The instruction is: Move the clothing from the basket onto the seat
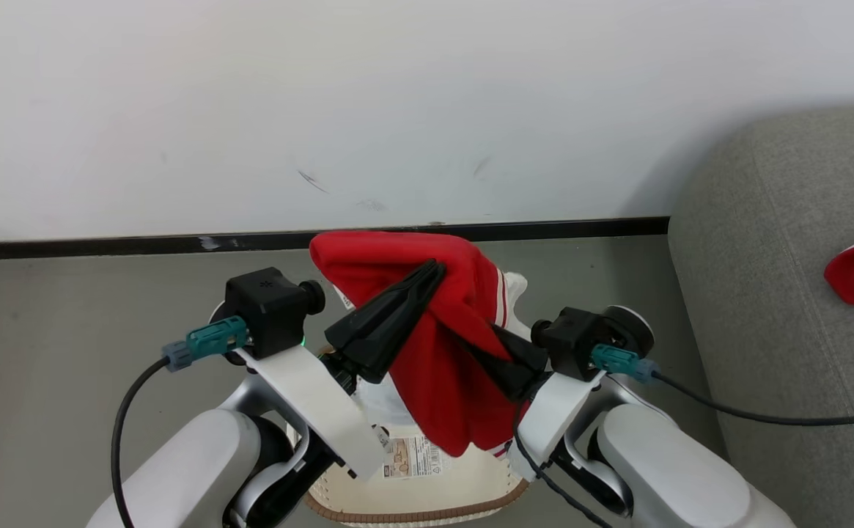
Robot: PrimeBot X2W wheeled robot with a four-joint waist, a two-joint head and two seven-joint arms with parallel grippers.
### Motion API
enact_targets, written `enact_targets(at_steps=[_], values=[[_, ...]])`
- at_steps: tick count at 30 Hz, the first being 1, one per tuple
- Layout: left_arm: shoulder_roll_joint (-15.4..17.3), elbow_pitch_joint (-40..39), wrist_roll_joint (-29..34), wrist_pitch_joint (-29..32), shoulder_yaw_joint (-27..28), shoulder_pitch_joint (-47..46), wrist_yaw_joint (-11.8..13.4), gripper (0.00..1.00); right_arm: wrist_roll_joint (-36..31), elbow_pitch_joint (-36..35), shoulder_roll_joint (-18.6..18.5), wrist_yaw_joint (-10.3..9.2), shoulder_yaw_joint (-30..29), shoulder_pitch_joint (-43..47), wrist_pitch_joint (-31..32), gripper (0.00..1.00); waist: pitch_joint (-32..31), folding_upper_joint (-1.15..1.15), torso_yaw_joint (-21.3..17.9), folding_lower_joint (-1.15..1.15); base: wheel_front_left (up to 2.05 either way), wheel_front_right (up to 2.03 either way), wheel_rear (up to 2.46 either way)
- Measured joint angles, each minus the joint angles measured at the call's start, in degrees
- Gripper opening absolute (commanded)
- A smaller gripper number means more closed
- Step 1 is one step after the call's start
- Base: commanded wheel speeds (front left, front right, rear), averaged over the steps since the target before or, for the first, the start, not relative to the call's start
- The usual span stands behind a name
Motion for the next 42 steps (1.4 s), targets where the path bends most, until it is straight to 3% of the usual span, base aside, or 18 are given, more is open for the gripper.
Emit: enact_targets(at_steps=[1, 16, 42], values=[[0.29, 0.0, 0.0, -0.02, 0.14, 0.13, 0.01, 1.0, 0.0, -0.15, -0.22, 0.0, -0.71, 0.01, 0.0, 0.0, 0.04, 0.0, -0.1, 0.0, 0.0, 0.0, 0.0], [1.19, 0.08, 1.38, -5.19, 0.45, 5.28, 0.22, 1.0, -1.74, -3.03, -3.56, 0.0, -8.32, 3.5, 0.01, 0.0, 0.24, 0.0, -2.59, 0.0, 0.0, 0.0, 0.0], [3.07, 2.23, 2.5, -11.21, -0.53, 10.11, -2.8, 1.0, -5.24, -8.51, -6.23, 0.0, -20.05, 12.44, 0.01, 0.0, -0.15, 0.0, -11.41, 0.0, 0.0, 0.0, 0.0]])
